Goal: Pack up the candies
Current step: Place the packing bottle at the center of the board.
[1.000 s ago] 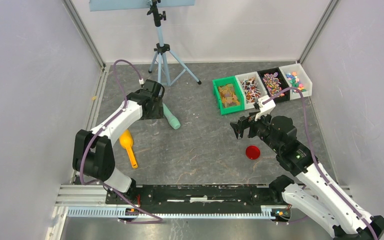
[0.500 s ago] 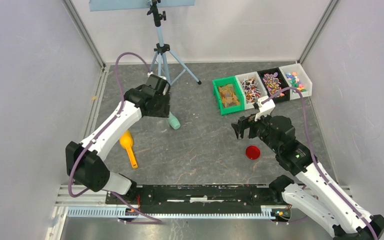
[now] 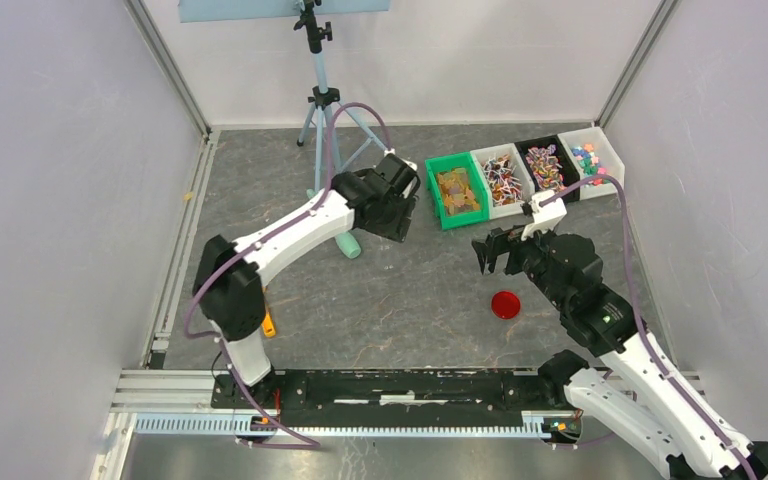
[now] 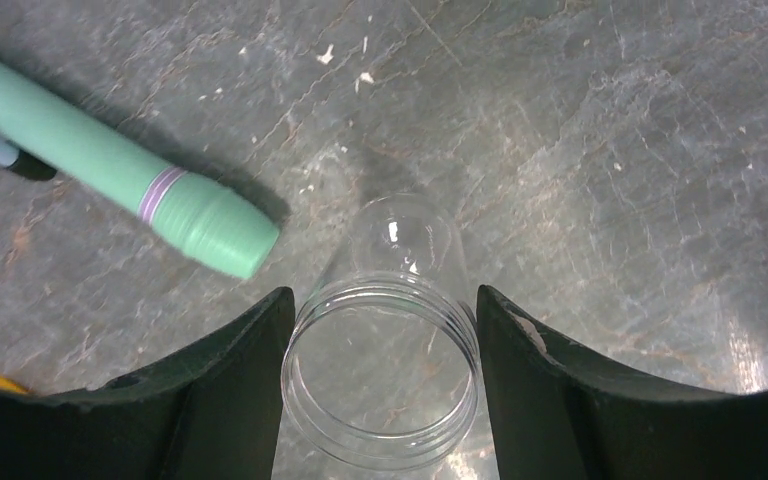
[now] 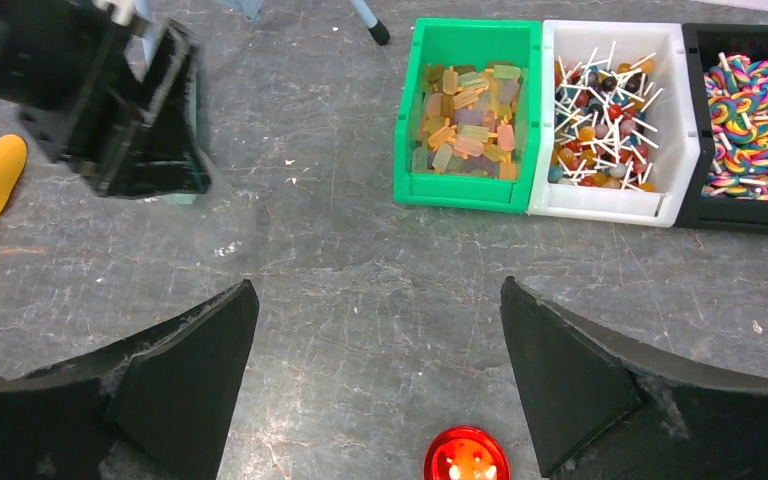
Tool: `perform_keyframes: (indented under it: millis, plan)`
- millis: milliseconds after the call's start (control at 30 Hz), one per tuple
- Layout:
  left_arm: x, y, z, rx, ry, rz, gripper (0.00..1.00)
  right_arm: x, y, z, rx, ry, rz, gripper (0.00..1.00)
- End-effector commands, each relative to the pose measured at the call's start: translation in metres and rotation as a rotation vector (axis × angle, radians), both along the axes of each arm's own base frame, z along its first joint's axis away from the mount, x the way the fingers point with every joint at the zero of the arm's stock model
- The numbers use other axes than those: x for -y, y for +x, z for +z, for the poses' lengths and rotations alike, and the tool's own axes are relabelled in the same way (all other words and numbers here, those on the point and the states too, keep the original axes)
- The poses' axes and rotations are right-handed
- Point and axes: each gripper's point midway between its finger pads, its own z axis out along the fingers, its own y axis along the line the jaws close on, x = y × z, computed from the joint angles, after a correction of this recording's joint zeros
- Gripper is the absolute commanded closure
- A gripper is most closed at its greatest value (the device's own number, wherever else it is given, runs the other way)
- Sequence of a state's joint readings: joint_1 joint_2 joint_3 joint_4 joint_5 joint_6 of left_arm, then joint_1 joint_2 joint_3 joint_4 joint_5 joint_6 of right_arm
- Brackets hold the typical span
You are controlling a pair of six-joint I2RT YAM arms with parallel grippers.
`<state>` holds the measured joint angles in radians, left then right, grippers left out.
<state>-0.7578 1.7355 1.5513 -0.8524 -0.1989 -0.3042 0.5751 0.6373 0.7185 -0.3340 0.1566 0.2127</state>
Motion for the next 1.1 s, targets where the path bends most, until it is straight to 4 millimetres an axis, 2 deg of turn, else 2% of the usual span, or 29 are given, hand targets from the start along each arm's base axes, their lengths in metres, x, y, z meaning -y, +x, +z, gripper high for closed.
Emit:
perform_keyframes:
  millis: [0,133,267,533,600,633,700,733,867,1067]
  plan:
    - [0.035,0.032,0.009,0.076,-0.092,0.015,0.44,0.005,-0.001,0.021,0.034,0.029,-0.025,0.02]
    - [0.053,0.041,-0.004,0.050,-0.098,0.006,0.44,0.009,-0.003,0.018,0.023,0.022,-0.037,0.02]
    - [0.065,0.042,-0.014,0.027,-0.100,0.001,0.42,0.012,-0.004,0.017,0.028,0.020,-0.048,0.02]
    - [0.067,0.043,-0.027,-0.010,-0.074,0.009,0.27,0.012,-0.002,0.013,0.020,0.003,-0.054,0.02]
    - [0.068,0.040,-0.025,-0.025,-0.074,0.008,0.28,0.012,-0.002,0.014,0.020,0.002,-0.053,0.02]
    - [0.068,0.039,-0.023,-0.029,-0.078,0.003,0.34,0.012,-0.002,0.014,0.021,0.004,-0.054,0.02]
    - [0.062,0.040,-0.020,-0.024,-0.052,0.026,0.43,0.013,-0.002,0.015,0.025,0.006,-0.057,0.02]
    - [0.056,0.041,-0.019,-0.020,-0.025,0.038,0.44,0.013,-0.002,0.015,0.025,0.008,-0.057,0.02]
    - [0.031,0.045,-0.021,0.011,0.108,0.063,0.37,0.013,-0.004,0.016,0.026,0.019,-0.058,0.02]
    - [0.016,0.060,-0.027,0.044,0.227,0.077,0.38,0.014,-0.006,0.018,0.026,0.028,-0.055,0.02]
